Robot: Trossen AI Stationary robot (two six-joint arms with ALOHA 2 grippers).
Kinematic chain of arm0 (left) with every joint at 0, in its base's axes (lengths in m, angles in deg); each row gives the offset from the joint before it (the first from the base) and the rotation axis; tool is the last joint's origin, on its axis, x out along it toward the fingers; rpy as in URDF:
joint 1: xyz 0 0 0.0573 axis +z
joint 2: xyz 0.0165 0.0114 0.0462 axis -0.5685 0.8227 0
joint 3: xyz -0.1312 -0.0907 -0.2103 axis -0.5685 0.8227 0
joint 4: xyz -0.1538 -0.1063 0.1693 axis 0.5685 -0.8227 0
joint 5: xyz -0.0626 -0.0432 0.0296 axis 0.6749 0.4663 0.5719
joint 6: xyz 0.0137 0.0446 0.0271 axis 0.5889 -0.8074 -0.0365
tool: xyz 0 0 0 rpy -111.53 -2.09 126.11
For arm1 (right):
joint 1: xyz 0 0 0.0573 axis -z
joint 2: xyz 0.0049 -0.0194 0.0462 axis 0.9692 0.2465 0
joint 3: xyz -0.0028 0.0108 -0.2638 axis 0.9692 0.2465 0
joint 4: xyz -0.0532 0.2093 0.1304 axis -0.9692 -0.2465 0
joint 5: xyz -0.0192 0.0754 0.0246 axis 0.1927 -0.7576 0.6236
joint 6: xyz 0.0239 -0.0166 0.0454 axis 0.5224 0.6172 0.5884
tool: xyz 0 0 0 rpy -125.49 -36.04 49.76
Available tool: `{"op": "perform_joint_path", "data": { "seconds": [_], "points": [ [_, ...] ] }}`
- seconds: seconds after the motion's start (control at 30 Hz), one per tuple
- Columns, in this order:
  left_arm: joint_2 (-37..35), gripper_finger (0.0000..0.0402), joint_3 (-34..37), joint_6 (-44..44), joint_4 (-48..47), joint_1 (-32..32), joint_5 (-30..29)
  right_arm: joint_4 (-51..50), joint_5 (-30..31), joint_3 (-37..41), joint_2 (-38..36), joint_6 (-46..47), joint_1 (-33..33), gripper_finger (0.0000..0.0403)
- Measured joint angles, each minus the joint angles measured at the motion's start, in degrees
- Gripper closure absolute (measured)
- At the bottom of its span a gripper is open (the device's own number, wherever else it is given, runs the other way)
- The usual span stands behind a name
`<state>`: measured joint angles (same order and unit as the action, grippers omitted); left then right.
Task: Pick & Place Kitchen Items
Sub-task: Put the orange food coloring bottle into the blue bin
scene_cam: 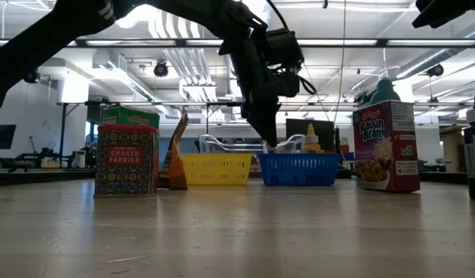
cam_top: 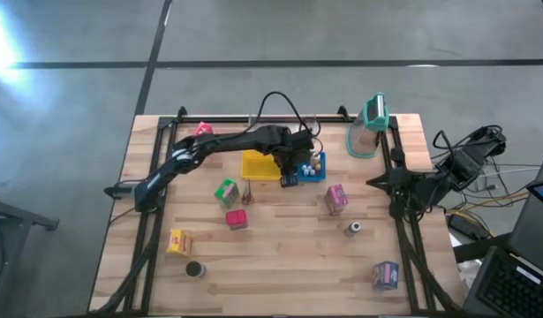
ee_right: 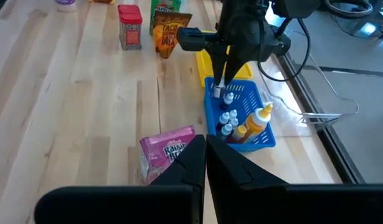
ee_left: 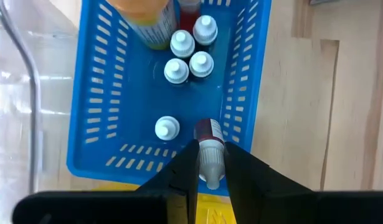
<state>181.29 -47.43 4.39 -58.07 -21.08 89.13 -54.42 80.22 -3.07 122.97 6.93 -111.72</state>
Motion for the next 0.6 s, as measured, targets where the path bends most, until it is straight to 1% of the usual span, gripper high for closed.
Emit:
{"op": "perform_joint_path", "data": {
  "seconds": [0.27, 0.6],
  "points": [
    [0.0, 0.0333, 0.9, 0.0, 0.3, 0.0, 0.0, 0.3, 0.0, 1.8, 0.0, 0.2, 0.0, 0.0394],
    [0.0, 0.0333, 0.9, 0.1, 2.0, 0.1, 0.5, 1.6, 0.0, 1.9, 0.0, 0.0, 0.0, 0.0394]
  ]
}}
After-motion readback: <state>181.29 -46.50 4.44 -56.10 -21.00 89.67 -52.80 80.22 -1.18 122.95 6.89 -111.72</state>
